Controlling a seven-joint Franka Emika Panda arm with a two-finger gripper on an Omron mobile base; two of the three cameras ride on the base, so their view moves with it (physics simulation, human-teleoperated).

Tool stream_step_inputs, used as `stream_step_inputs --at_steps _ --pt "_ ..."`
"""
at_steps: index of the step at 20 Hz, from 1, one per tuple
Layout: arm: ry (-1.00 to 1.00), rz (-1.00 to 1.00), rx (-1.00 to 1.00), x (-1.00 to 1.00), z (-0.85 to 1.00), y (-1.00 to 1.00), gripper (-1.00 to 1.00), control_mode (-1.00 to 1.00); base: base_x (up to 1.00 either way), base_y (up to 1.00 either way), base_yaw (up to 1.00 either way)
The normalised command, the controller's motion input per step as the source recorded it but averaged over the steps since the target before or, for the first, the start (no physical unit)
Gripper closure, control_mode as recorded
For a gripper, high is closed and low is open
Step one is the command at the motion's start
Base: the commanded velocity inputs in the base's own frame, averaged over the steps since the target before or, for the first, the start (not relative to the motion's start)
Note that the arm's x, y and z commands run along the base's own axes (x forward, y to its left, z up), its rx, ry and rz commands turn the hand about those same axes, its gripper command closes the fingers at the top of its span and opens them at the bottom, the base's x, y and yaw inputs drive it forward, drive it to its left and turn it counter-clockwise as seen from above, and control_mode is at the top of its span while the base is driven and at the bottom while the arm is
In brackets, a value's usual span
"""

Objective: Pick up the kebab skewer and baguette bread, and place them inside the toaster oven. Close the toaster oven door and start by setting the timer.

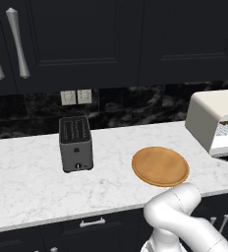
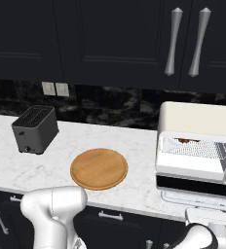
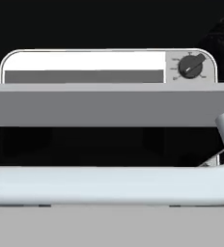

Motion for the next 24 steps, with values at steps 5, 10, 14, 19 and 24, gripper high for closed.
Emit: stream_step_inputs --at_steps 5,10,14,19,24 --pt "-0.02 0.0 0.0 0.32 0.63 0.05 -1.0 -1.0 0.0 0.0 0.0" --pt "0.0 0.0 0.0 0.38 0.55 0.1 -1.0 -1.0 0.0 0.0 0.0" --pt "0.0 0.0 0.0 0.44 0.47 0.21 -1.0 -1.0 0.0 0.0 0.0" --pt "0.0 0.0 0.0 0.49 0.37 0.22 -1.0 -1.0 0.0 0.0 0.0" --pt "0.0 0.0 0.0 0.58 0.17 0.27 -1.0 -1.0 0.0 0.0 0.0"
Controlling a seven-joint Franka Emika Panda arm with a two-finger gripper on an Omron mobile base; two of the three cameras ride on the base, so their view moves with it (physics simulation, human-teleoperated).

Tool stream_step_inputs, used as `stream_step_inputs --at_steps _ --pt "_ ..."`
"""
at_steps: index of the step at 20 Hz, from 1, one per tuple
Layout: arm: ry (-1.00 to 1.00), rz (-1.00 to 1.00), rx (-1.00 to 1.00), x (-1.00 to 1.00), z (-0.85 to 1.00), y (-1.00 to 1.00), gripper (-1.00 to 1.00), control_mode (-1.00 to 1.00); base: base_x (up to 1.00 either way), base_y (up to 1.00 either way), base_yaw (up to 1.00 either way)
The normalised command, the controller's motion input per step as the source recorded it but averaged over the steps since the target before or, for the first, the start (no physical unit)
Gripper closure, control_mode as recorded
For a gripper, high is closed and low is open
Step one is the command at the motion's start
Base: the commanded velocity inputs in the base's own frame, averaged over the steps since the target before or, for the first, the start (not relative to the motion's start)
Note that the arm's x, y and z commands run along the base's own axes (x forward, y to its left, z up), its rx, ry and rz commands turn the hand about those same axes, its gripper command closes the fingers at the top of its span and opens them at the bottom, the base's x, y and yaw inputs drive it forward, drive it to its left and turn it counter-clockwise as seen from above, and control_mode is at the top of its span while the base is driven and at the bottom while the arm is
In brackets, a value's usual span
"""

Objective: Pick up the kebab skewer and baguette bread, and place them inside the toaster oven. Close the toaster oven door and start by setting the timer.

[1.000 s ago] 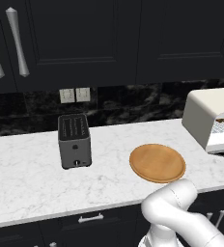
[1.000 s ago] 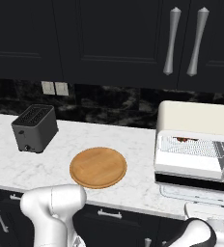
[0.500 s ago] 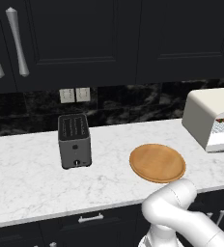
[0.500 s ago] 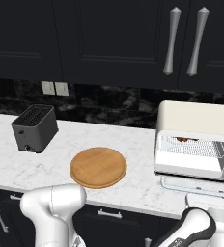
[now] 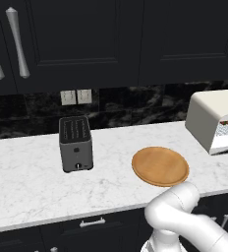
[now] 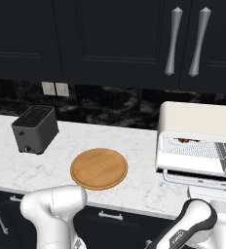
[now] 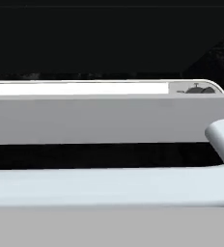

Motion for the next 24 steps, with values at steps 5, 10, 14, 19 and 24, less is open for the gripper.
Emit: stream_step_inputs --at_steps 5,10,14,19,24 --pt "0.0 0.0 0.0 0.72 0.04 0.38 -1.0 -1.0 0.0 0.0 0.0" --pt "0.0 0.0 0.0 0.71 0.0 0.33 -1.0 -1.0 0.0 0.0 0.0" --pt "0.0 0.0 0.0 0.66 0.0 0.29 -1.0 -1.0 0.0 0.0 0.0" --pt "0.0 0.0 0.0 0.64 0.0 0.31 -1.0 -1.0 0.0 0.0 0.0" --pt "0.01 0.0 0.0 0.49 -0.02 0.31 -1.0 -1.0 0.0 0.0 0.0"
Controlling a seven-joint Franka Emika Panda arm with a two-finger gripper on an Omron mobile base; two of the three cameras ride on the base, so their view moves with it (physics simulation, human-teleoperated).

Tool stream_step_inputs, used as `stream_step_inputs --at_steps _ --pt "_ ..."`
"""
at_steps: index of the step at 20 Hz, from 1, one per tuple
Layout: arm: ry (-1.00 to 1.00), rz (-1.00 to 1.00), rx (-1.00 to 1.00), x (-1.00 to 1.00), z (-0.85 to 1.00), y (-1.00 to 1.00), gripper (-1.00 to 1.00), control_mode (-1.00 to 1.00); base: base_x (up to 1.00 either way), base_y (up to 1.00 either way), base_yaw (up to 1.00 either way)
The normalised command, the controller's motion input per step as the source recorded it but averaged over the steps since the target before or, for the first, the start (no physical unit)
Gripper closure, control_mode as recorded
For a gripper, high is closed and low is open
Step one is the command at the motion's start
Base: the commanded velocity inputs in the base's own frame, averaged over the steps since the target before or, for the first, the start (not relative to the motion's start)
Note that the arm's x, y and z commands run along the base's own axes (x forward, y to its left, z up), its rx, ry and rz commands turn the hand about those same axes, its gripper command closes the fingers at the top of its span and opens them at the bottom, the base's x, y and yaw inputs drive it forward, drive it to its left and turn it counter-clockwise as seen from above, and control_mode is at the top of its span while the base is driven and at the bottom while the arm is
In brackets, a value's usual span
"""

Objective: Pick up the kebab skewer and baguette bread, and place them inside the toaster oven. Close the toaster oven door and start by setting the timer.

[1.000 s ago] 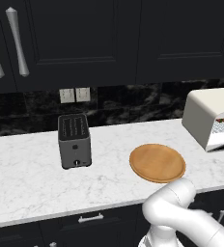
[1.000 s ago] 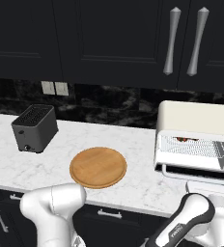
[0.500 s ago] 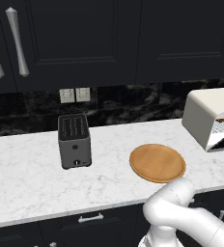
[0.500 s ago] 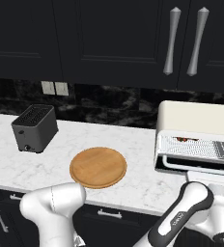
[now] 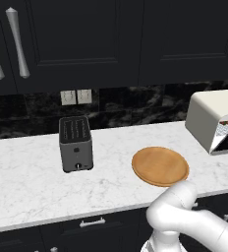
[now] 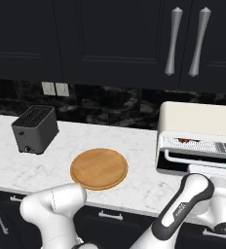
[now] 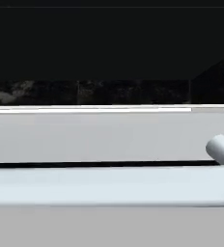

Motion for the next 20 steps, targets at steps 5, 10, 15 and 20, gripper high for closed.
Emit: stream_step_inputs --at_steps 5,10,15,20 --pt "0.0 0.0 -0.01 0.5 -0.1 0.28 -1.0 -1.0 0.0 0.0 0.0" --pt "-0.01 0.0 -0.01 0.48 -0.17 0.28 -1.0 -1.0 0.0 0.0 0.0" --pt "-0.01 0.0 0.0 0.47 -0.1 0.23 -1.0 -1.0 0.0 0.0 0.0" --pt "0.0 0.0 0.0 0.46 -0.02 0.18 -1.0 -1.0 0.0 0.0 0.0"
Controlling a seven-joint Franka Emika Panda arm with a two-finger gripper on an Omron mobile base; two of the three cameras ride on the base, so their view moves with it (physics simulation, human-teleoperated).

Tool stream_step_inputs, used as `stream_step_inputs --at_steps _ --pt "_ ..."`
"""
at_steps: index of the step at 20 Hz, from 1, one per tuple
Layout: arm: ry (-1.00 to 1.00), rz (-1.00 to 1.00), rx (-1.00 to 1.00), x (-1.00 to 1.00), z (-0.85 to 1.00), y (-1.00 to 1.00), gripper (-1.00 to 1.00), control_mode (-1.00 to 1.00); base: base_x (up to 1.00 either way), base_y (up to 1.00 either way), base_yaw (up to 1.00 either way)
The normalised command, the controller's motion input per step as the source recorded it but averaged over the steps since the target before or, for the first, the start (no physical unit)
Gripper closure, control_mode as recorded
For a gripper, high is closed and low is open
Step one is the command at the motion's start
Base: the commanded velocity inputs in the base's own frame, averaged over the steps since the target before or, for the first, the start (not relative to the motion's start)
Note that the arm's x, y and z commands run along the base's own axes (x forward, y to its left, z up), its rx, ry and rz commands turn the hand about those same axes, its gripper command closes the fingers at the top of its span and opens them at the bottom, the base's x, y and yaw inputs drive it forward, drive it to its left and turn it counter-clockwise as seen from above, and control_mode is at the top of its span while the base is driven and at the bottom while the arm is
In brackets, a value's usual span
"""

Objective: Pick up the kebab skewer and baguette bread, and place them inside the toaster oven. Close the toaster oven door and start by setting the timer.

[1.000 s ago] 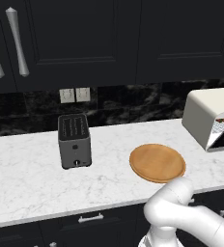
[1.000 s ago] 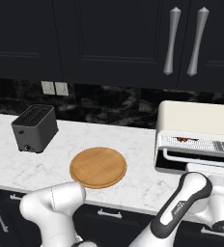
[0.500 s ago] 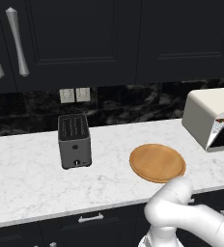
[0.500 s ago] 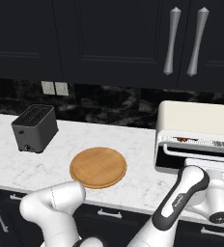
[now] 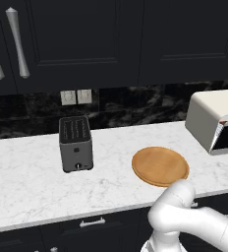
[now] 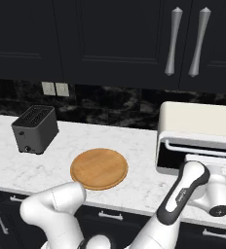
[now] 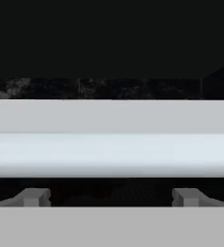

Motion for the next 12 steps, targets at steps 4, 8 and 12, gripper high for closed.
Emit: stream_step_inputs --at_steps 4,8,12 --pt "0.0 0.0 0.0 0.36 -0.02 0.15 -1.0 -1.0 0.0 0.0 0.0" --pt "0.0 0.0 0.0 0.24 -0.01 0.14 -1.0 -1.0 0.0 0.0 0.0" --pt "0.0 0.0 0.0 0.3 -0.03 0.15 -1.0 -1.0 0.0 0.0 0.0"
